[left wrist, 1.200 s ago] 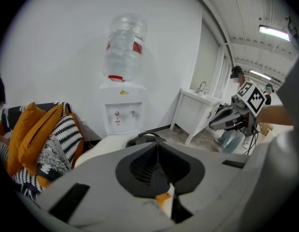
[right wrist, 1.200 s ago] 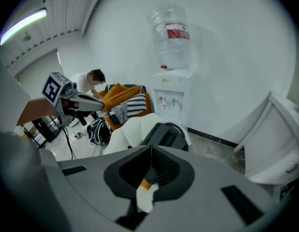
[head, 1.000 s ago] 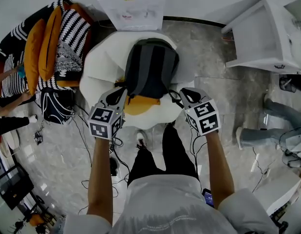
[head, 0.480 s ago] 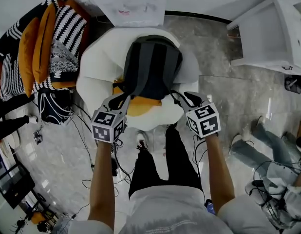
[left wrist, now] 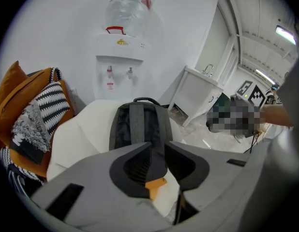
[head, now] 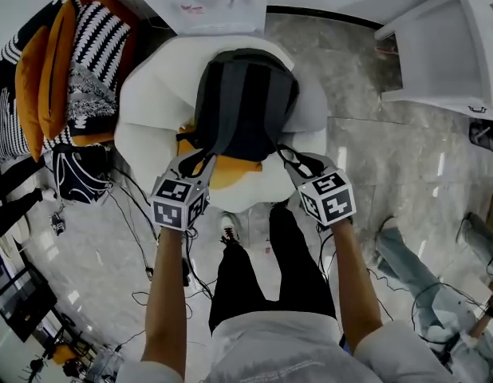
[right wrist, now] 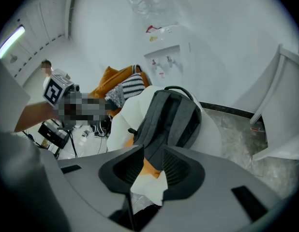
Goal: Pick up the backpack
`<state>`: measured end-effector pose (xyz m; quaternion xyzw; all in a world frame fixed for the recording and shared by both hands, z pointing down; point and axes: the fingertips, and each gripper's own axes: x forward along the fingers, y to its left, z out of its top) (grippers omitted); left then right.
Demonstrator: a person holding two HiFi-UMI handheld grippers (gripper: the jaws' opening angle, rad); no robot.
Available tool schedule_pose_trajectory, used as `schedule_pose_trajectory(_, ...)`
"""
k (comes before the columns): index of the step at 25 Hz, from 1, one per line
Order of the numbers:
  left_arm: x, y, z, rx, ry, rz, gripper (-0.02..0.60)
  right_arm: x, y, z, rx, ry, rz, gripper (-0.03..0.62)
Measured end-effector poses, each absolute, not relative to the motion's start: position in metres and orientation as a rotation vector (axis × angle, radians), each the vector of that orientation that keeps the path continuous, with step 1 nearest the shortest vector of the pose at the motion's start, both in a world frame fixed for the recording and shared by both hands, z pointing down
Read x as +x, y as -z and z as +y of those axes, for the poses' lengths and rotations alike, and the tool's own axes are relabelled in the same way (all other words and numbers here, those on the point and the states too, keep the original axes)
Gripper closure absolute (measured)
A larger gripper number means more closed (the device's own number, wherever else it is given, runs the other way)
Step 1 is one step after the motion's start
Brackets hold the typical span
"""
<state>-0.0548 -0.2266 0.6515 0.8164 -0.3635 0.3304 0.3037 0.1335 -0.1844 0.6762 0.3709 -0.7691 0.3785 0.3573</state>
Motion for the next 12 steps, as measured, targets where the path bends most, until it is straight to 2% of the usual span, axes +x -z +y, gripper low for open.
schedule_pose_trajectory(12, -0.059, -0.714, -0.227, 2.141, -0.936, -0.933, 0.46, 0.127, -0.749, -0.179, 0.941, -1.034, -1.935, 0.501)
